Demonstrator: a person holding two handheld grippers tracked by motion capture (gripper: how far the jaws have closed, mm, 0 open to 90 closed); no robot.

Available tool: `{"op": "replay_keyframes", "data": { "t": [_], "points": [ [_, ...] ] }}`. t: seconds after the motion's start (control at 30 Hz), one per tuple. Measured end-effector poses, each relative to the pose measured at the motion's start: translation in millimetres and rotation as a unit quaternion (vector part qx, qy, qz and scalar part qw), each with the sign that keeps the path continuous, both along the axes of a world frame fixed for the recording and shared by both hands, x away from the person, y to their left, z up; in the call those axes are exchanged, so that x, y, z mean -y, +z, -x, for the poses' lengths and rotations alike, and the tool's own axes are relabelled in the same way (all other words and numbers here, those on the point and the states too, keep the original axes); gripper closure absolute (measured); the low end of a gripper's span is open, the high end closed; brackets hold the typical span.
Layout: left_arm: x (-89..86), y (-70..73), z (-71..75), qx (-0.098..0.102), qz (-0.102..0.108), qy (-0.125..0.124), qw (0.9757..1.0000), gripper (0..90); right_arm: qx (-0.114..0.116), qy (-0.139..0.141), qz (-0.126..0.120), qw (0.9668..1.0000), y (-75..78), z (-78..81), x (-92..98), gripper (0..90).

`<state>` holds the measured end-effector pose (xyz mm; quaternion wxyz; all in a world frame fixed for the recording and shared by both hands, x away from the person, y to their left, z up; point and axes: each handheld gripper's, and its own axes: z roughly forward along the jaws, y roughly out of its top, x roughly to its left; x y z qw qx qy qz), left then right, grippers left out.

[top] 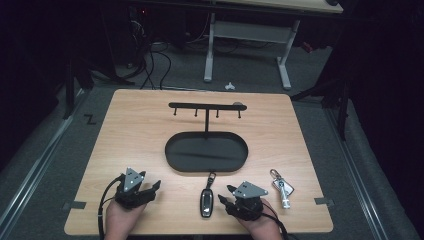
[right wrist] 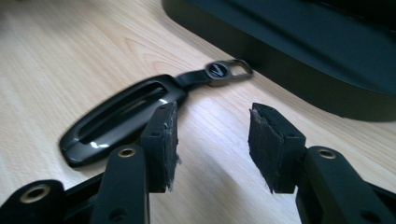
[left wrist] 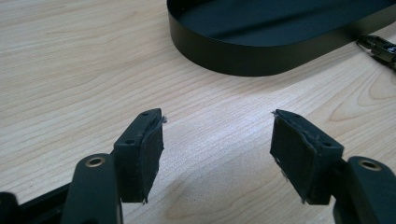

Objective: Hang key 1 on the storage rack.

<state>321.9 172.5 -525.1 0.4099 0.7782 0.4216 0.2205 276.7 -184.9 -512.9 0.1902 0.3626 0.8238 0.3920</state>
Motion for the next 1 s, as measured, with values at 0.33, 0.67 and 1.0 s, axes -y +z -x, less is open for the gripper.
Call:
{"op": "replay_keyframes", "data": {
  "t": [0.33,0.67,1.0],
  "points": [
    [0.9,-1.2,2.0,0.000,-0.001,0.004,1.0000,33.6,0.009,0.030,-0.017,0.9994,6.1,-3.7,-17.1,59.9],
    [2.4,-1.3,2.5,0.000,-0.005,-0.002,1.0000,33.1,-0.008,0.061,-0.031,0.9976,3.9,12.6,-26.0,90.0],
    [4.6,-1.9,2.3,-0.002,-0.006,-0.007,1.0000,33.2,-0.030,0.084,-0.018,0.9959,-3.3,16.5,-39.0,90.0]
  ]
}}
